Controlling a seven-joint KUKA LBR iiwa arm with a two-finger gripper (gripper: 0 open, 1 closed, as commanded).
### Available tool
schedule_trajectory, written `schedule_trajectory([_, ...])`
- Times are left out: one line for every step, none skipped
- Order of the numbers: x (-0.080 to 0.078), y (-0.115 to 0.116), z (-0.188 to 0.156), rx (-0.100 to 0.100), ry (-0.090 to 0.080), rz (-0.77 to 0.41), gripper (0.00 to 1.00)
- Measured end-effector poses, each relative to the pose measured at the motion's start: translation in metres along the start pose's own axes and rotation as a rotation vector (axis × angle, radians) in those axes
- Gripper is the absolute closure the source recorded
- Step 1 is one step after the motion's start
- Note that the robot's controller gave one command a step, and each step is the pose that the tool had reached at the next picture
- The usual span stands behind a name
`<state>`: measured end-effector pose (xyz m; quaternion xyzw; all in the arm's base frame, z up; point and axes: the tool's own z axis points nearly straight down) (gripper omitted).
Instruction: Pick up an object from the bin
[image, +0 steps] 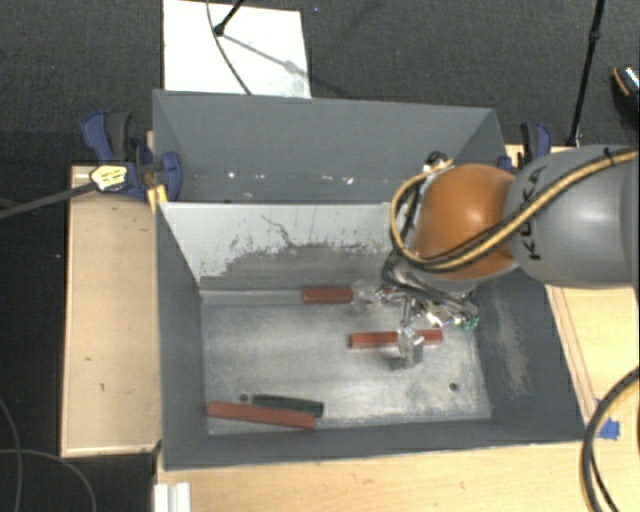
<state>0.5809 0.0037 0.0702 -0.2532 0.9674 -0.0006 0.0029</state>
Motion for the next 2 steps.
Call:
schedule_trajectory([0.001,0.002,0.0,-0.003,0.003,0.003,1.0])
schedule_trajectory([-0.018,0.017,-0.147,0.001,-0.006,0.118,1.0])
